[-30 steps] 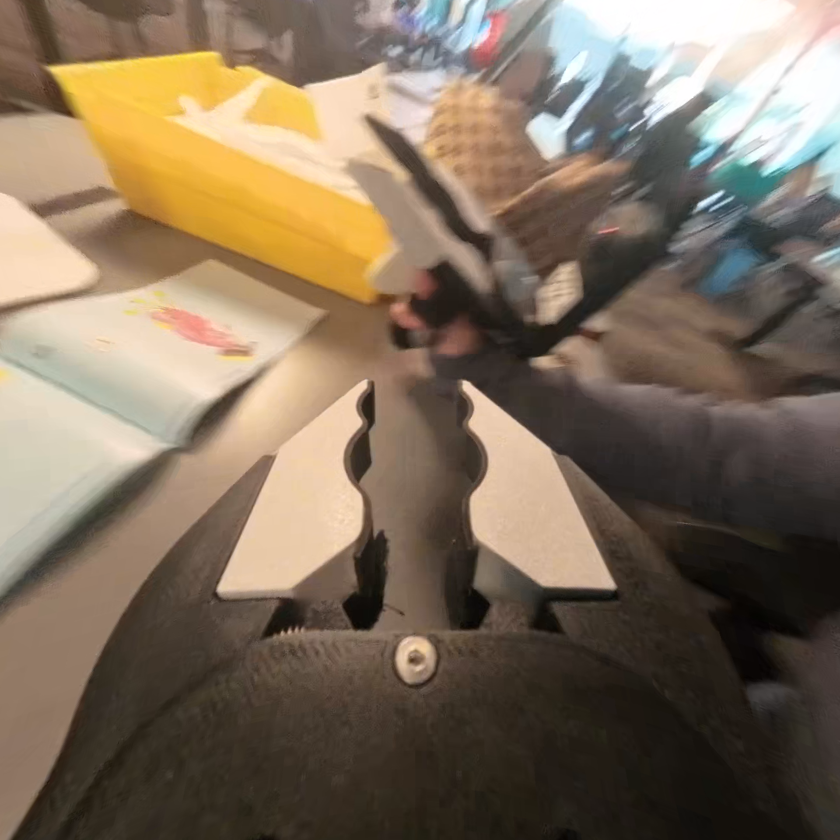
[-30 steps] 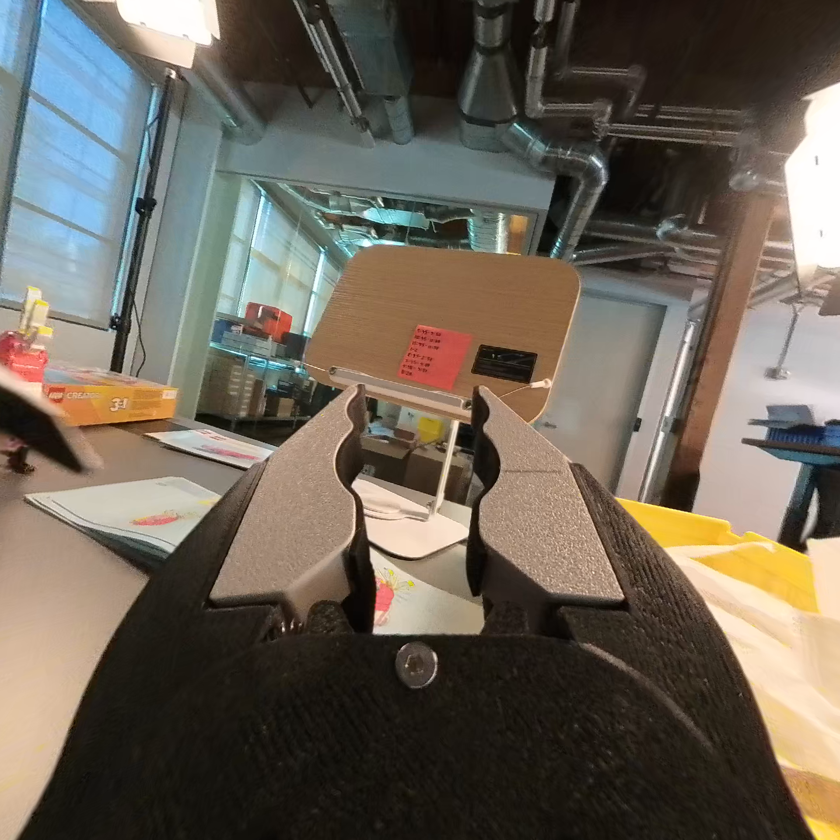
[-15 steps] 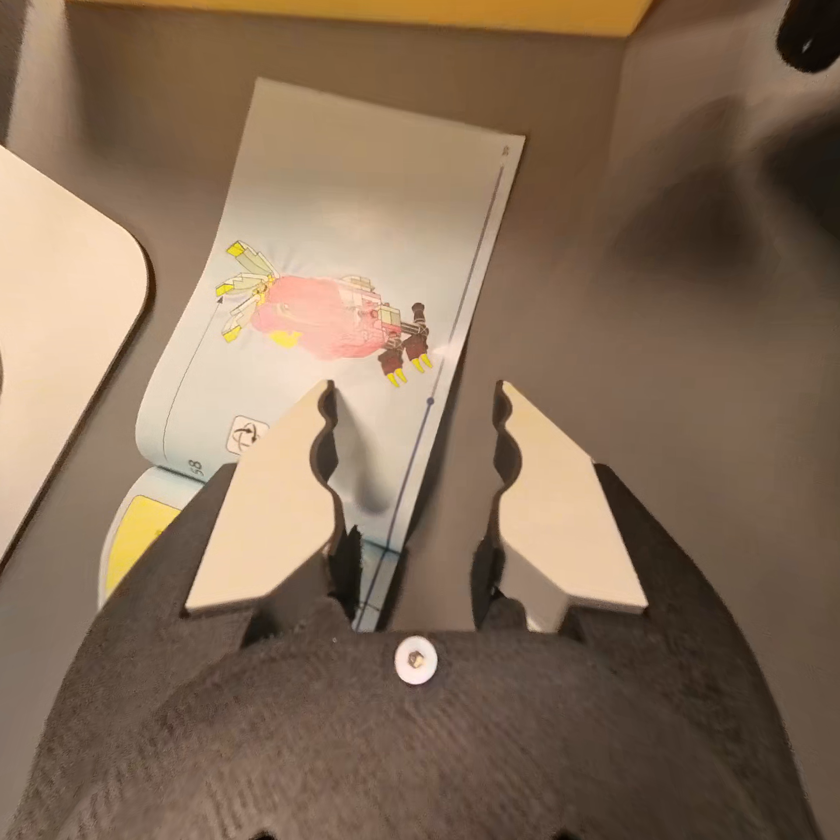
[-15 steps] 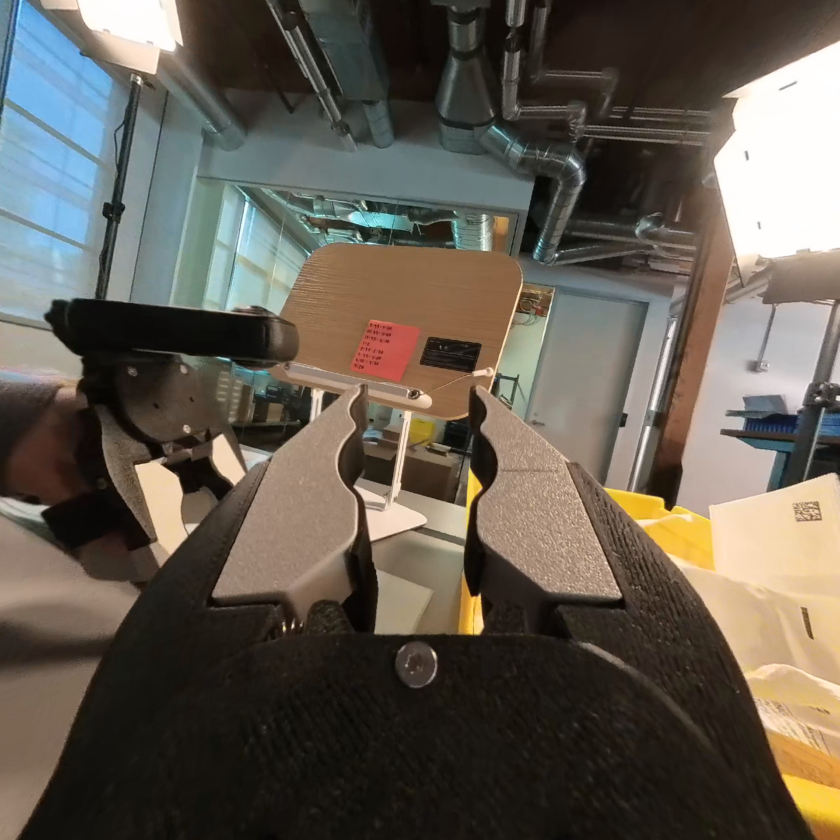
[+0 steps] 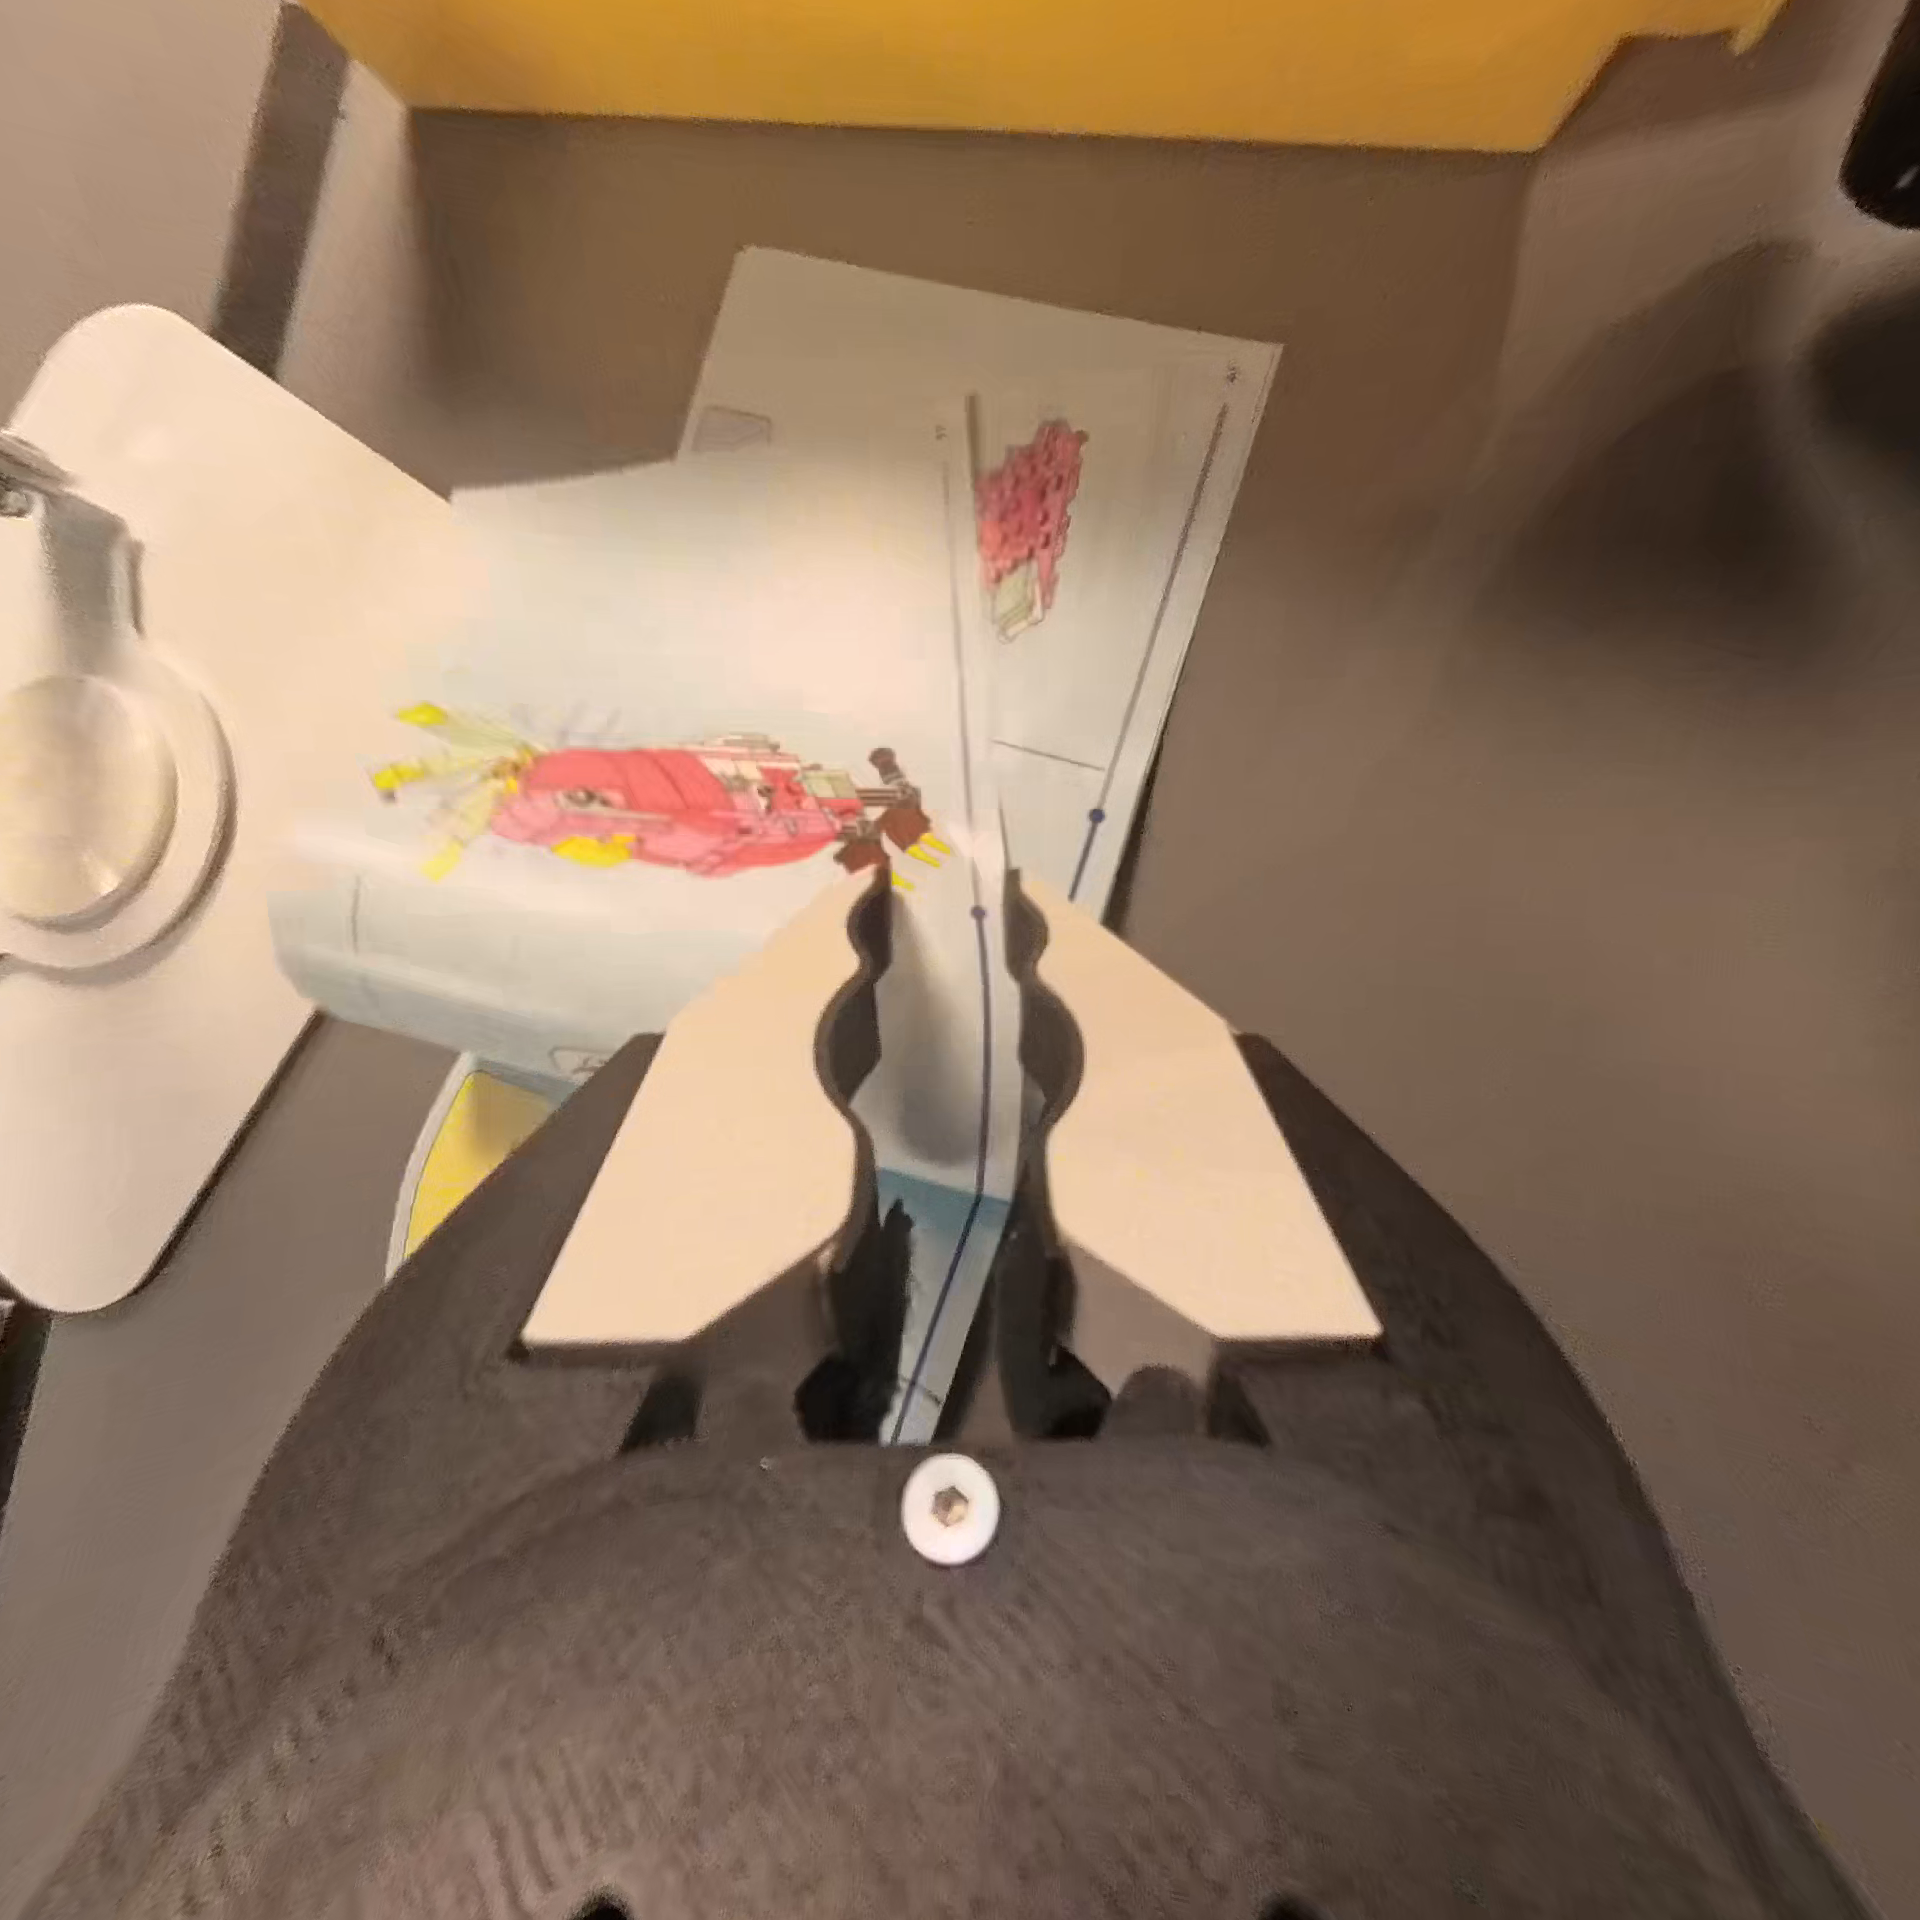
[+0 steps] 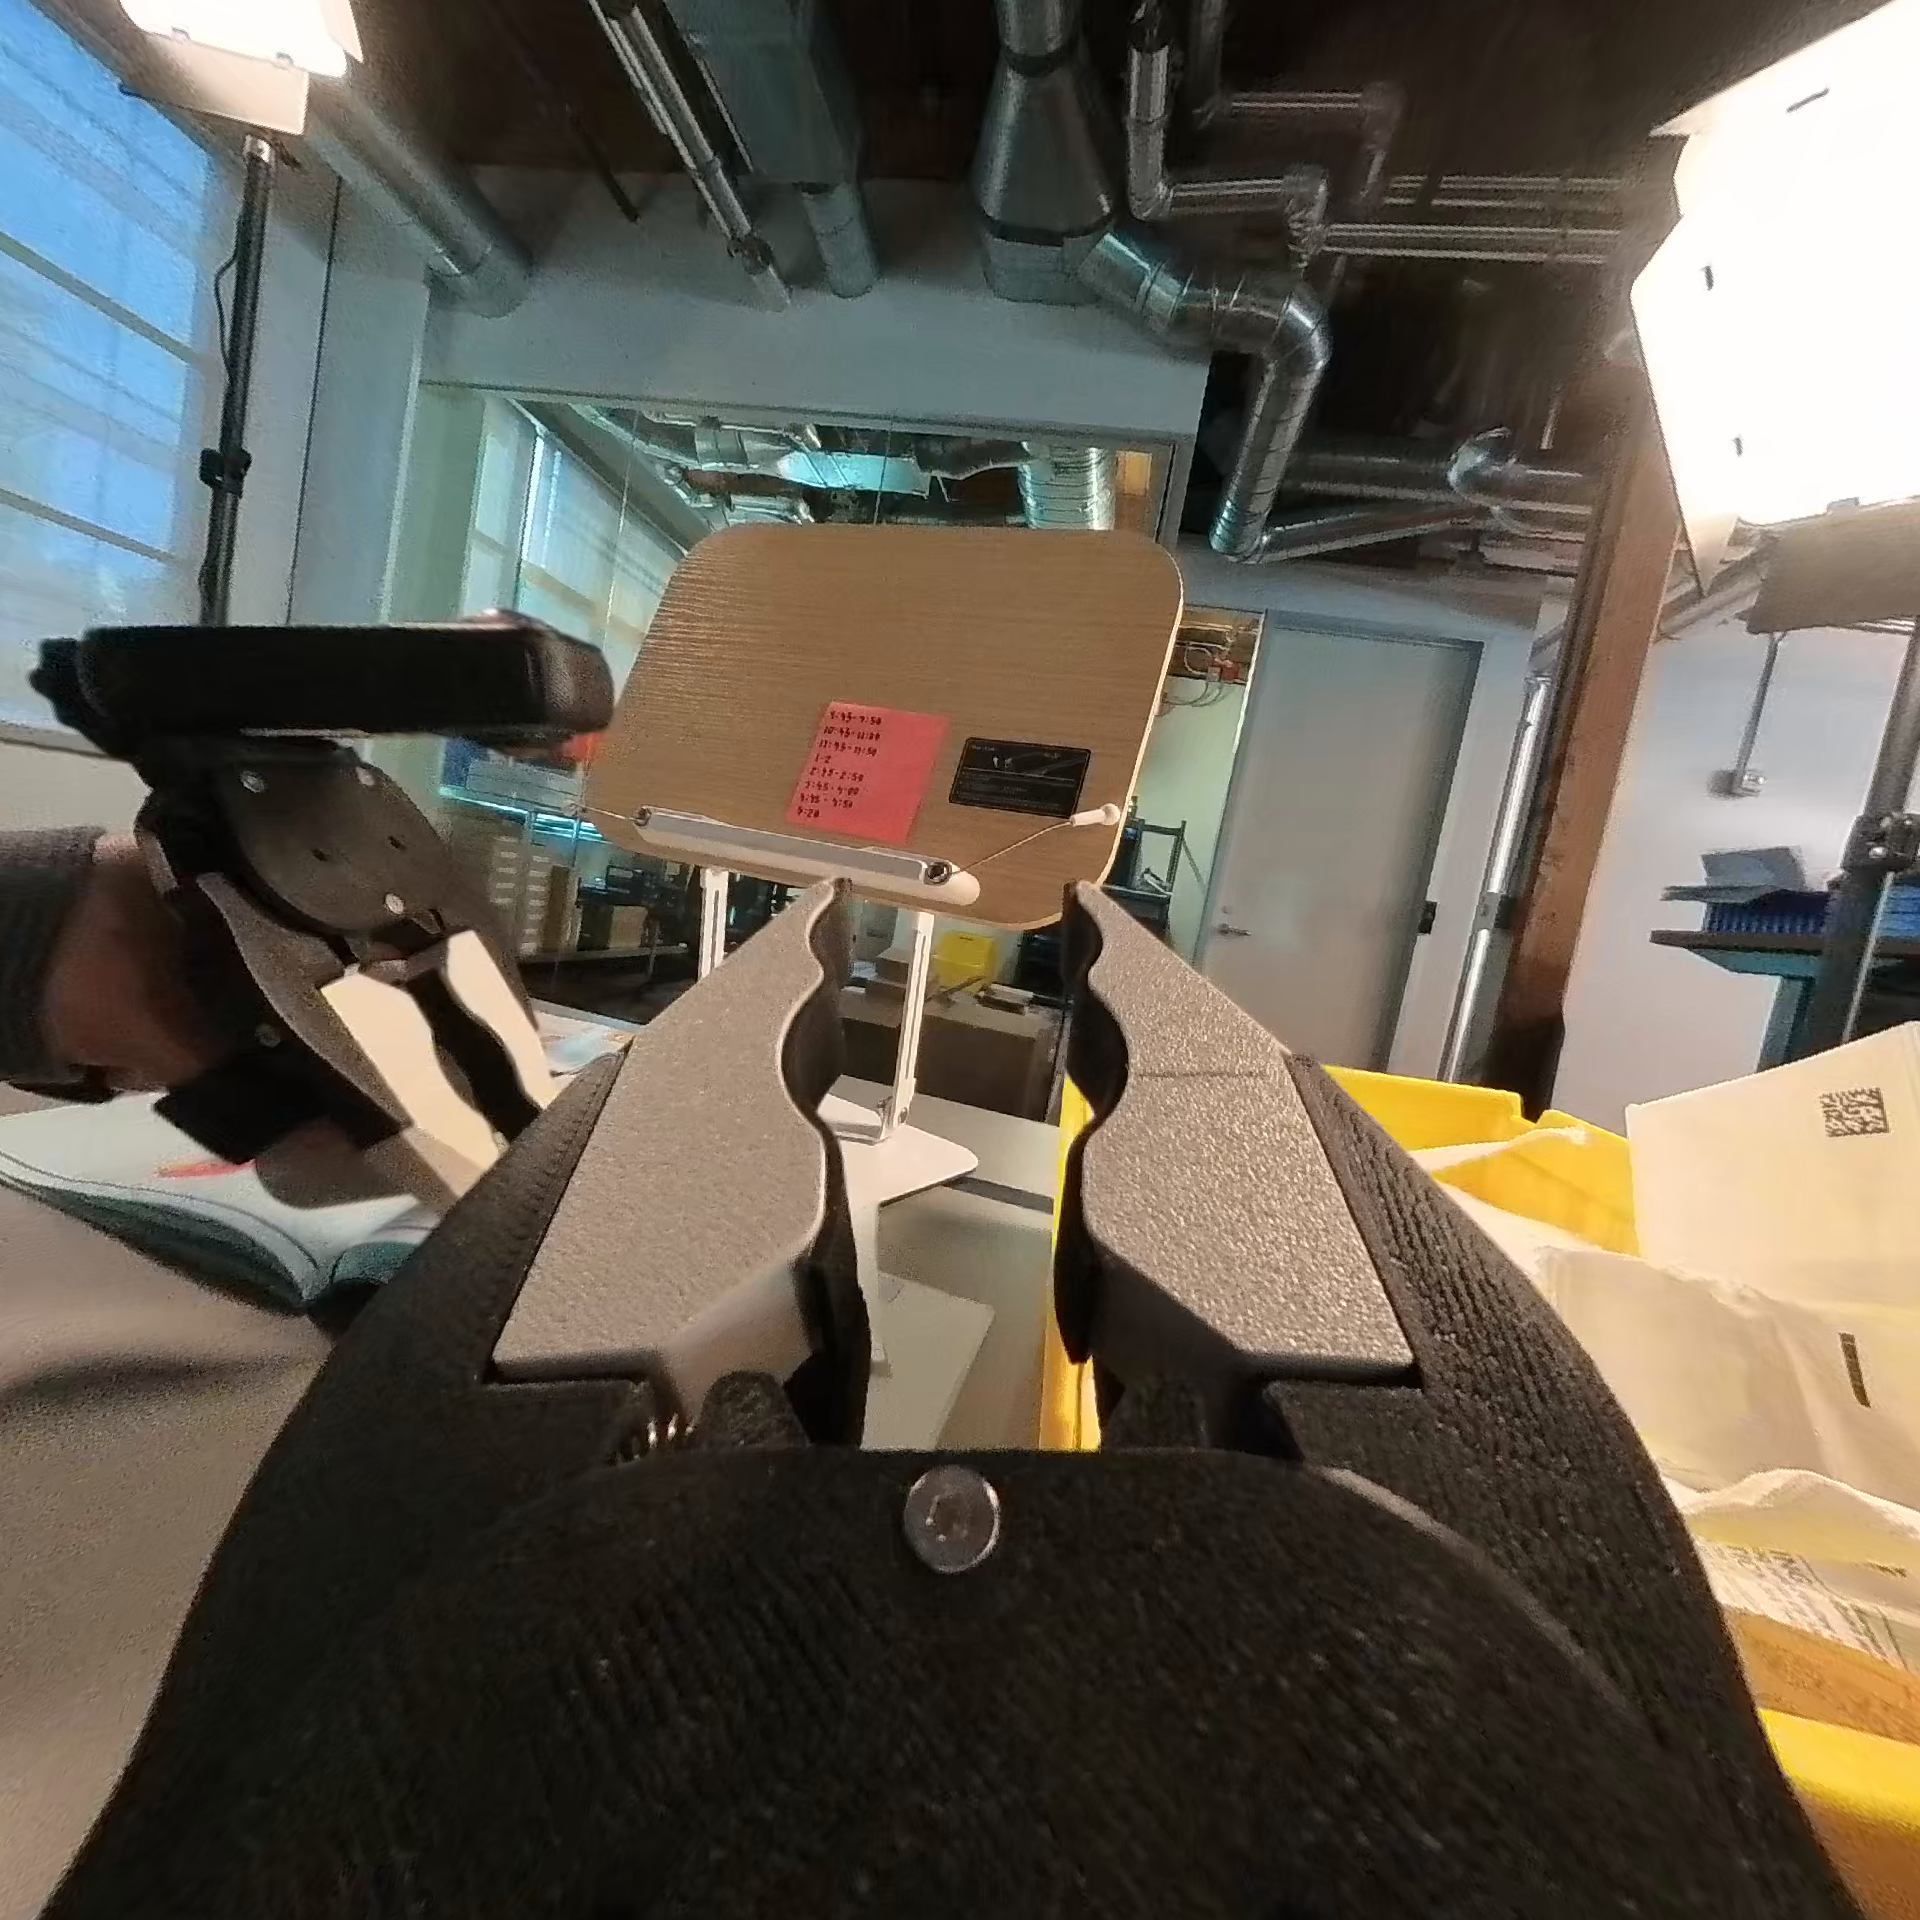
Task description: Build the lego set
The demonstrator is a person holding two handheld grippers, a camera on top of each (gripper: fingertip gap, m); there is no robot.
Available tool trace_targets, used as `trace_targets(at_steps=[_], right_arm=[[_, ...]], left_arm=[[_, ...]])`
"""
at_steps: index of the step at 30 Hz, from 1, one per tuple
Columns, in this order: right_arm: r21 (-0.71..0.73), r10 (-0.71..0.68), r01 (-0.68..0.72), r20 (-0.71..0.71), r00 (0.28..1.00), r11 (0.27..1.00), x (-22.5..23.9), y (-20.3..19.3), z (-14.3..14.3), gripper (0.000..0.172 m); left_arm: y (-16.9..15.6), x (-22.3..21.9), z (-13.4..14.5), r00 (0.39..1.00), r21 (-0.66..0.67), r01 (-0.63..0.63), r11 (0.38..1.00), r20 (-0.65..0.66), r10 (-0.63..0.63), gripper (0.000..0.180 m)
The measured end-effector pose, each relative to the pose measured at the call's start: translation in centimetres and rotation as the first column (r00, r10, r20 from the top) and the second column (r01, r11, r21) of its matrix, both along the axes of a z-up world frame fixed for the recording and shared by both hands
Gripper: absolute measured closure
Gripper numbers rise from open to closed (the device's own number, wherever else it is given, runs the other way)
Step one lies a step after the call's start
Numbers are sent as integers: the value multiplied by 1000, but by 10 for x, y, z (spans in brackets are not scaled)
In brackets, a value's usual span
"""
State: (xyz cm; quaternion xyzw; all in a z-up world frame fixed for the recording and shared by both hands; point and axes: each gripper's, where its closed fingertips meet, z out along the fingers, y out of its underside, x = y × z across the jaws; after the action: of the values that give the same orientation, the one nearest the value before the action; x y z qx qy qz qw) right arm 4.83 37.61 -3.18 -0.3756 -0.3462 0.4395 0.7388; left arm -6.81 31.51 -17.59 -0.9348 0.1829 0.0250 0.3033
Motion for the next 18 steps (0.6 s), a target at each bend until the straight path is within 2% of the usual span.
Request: trace_targets(at_steps=[4,7,10,13,18], right_arm=[[-11,2,-2,16,1000,1000,-3,2,-3,134],[-9,5,-5,22,1000,1000,-4,1,-3,135],[-6,8,-8,27,1000,1000,-5,0,-4,136],[-4,9,-8,30,1000,1000,-6,-1,-4,136],[-9,11,-11,35,999,1000,-6,0,-5,137]], left_arm=[[-2,-9,3,998,16,-65,998,2,65,165],[-9,-16,-5,994,-17,-104,994,-47,103,146],[-10,-6,-6,998,1,-48,999,-35,48,122],[-11,4,-5,1000,-7,4,1000,12,-4,105],[-7,-7,-6,996,-10,-11,1000,-90,10,105]])
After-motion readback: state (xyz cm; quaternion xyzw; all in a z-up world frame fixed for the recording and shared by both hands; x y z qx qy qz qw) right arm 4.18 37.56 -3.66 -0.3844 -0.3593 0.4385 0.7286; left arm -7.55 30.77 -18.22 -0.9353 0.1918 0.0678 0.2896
